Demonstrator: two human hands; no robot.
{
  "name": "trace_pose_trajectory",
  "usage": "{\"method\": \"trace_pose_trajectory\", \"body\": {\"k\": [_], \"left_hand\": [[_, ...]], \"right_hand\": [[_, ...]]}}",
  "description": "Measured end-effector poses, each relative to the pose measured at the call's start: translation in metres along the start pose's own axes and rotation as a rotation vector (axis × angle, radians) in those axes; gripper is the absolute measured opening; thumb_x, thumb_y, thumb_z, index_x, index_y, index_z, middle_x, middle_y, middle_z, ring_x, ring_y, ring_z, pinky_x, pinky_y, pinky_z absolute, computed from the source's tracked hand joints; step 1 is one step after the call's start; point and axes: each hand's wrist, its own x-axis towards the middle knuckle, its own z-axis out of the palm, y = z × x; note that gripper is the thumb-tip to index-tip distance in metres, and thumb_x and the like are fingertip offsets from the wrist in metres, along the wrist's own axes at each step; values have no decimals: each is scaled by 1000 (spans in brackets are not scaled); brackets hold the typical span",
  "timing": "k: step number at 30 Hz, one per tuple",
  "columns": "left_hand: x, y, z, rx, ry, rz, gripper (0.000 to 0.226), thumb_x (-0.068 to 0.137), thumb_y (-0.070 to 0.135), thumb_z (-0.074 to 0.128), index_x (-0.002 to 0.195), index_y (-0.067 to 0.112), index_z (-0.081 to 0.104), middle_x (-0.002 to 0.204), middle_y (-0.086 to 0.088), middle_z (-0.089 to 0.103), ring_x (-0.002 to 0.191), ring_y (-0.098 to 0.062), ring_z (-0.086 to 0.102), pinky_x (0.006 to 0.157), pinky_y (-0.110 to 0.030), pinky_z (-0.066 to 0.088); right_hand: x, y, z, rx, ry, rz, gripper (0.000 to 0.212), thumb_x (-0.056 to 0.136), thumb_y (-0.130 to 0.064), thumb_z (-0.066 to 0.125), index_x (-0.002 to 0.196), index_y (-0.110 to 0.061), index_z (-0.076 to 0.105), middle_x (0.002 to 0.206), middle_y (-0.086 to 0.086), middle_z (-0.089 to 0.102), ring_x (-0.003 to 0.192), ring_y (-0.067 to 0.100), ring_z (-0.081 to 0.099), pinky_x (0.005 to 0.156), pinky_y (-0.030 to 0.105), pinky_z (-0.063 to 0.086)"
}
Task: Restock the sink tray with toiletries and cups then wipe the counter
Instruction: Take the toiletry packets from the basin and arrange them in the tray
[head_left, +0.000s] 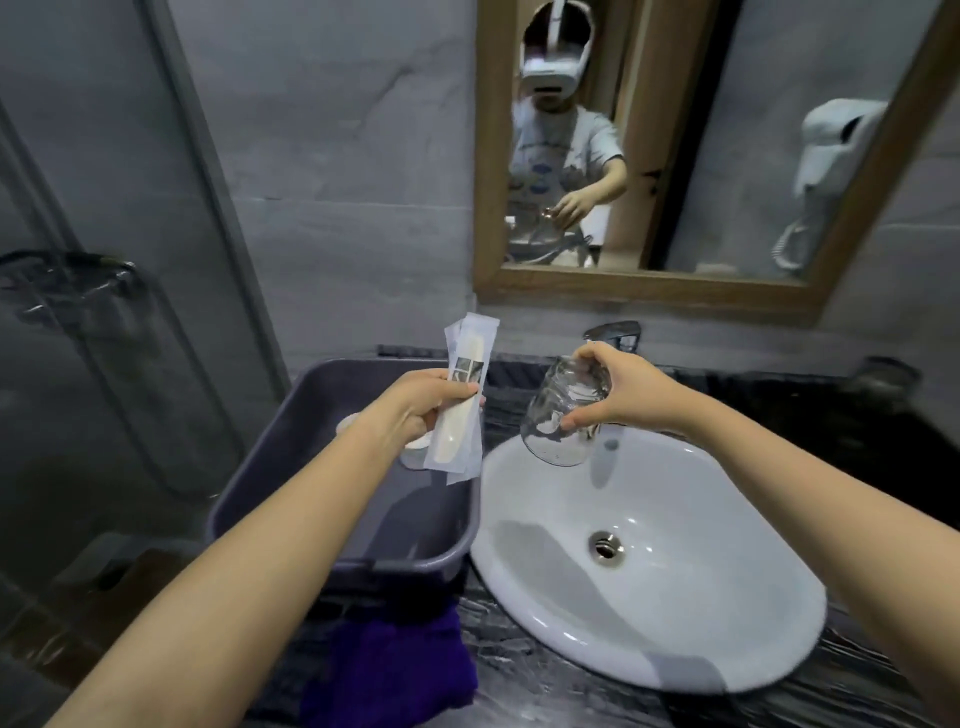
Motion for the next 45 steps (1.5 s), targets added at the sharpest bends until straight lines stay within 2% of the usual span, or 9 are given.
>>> {"method": "trace_pose_trajectory", "body": {"k": [5, 9, 14, 18, 21, 25, 30, 38, 45], "left_hand": [[17, 4, 70, 3, -96, -22, 8, 81, 3, 65, 88, 7, 65, 76, -7, 72, 68, -16, 70, 65, -28, 55], [38, 2, 132, -2, -159, -51, 11, 81, 2, 65, 91, 6, 65, 73, -7, 73, 71, -17, 69, 68, -30, 55], [65, -1, 213, 10, -183, -97, 14, 81, 1, 64, 95, 5, 63, 72, -6, 73, 63, -14, 70, 58, -27, 55], [90, -4, 268, -3, -196, -120, 13, 81, 1, 65, 93, 5, 64, 66, -5, 74, 61, -14, 71, 52, -24, 56], [110, -9, 299, 3, -192, -144, 14, 81, 4, 66, 94, 6, 64, 69, -4, 75, 63, -13, 71, 58, -26, 56], [134, -21, 324, -28, -170, -165, 19, 81, 3, 65, 99, 6, 64, 74, -7, 75, 69, -16, 71, 63, -28, 56], [161, -31, 341, -46, -120, -191, 22, 80, 1, 65, 102, 4, 63, 84, -12, 72, 71, -17, 70, 62, -28, 56], [195, -46, 356, -42, -137, -219, 22, 80, -1, 64, 101, 5, 63, 85, -13, 71, 74, -18, 70, 60, -27, 56], [213, -54, 363, -40, -162, -251, 20, 81, -1, 63, 100, 4, 62, 85, -13, 71, 76, -20, 68, 65, -30, 54]], "right_hand": [[-35, 54, -47, -53, 70, 104, 77, 60, -45, 83, 122, -20, 44, 115, -2, 53, 101, 17, 52, 78, 26, 41], [-56, 104, -84, -75, 107, 172, 82, 61, -45, 83, 126, -16, 43, 115, -3, 52, 101, 17, 51, 80, 26, 39], [-68, 175, -131, -57, 138, 261, 83, 65, -43, 82, 131, -14, 40, 122, -2, 48, 103, 15, 47, 82, 25, 36], [-64, 233, -164, -45, 163, 332, 91, 66, -46, 80, 137, -12, 35, 138, 5, 45, 121, 23, 47, 85, 27, 36], [-54, 273, -185, -52, 173, 377, 95, 66, -47, 80, 140, -10, 32, 143, 7, 42, 127, 26, 44, 87, 28, 37], [-34, 313, -200, -49, 221, 437, 97, 65, -46, 81, 138, -6, 33, 143, 12, 41, 128, 29, 43, 93, 33, 39], [-6, 350, -198, -42, 291, 482, 88, 62, -43, 83, 129, -5, 41, 131, 12, 50, 115, 28, 51, 89, 36, 44], [27, 387, -183, -88, 330, 544, 91, 65, -45, 81, 133, -2, 38, 133, 14, 49, 117, 32, 50, 85, 38, 44], [38, 400, -172, -100, 292, 604, 105, 69, -46, 78, 146, -5, 21, 151, 14, 31, 136, 33, 36, 105, 43, 38]]}}
